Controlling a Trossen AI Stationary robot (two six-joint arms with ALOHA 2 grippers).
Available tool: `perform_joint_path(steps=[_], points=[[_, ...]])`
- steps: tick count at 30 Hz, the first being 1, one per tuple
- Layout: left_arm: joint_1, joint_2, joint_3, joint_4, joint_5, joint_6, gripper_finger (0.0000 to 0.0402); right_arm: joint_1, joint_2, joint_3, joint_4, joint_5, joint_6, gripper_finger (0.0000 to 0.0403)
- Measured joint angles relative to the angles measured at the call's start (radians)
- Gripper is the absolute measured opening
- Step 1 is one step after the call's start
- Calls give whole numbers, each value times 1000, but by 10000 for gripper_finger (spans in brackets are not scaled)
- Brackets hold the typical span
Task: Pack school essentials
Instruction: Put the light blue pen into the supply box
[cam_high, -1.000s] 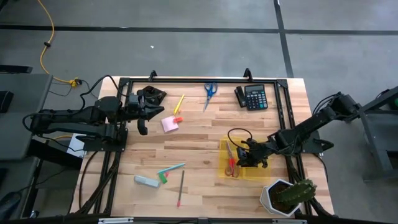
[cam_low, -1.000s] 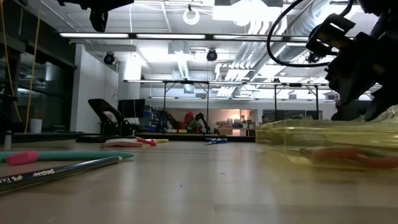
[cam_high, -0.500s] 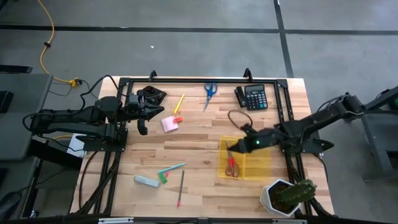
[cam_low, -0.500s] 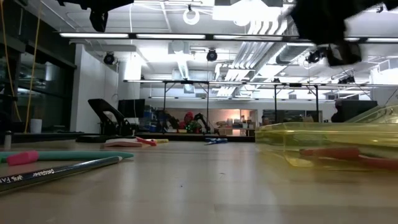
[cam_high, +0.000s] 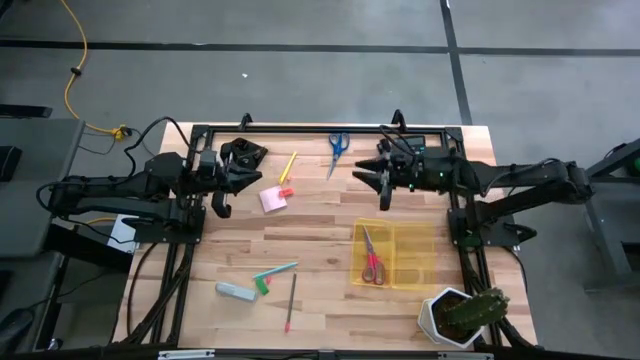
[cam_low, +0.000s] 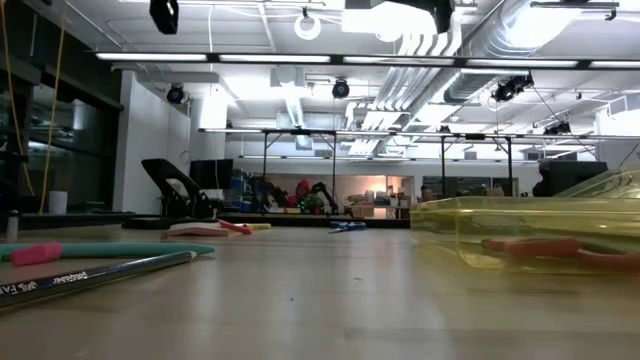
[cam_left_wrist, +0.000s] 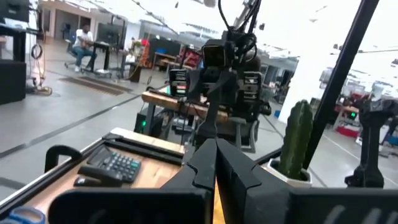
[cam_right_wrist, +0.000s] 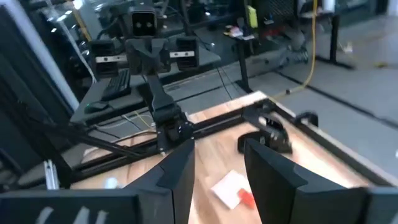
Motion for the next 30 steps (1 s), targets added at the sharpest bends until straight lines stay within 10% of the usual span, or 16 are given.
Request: perform_joint_path(steps=[6,30], points=[[0,4,0,44,-4,-21,0,-60,-2,-22,-3,-135,-16,130],[81,122,188,-219,5,159,1,-58,-1,-23,50,-139,-30,130]])
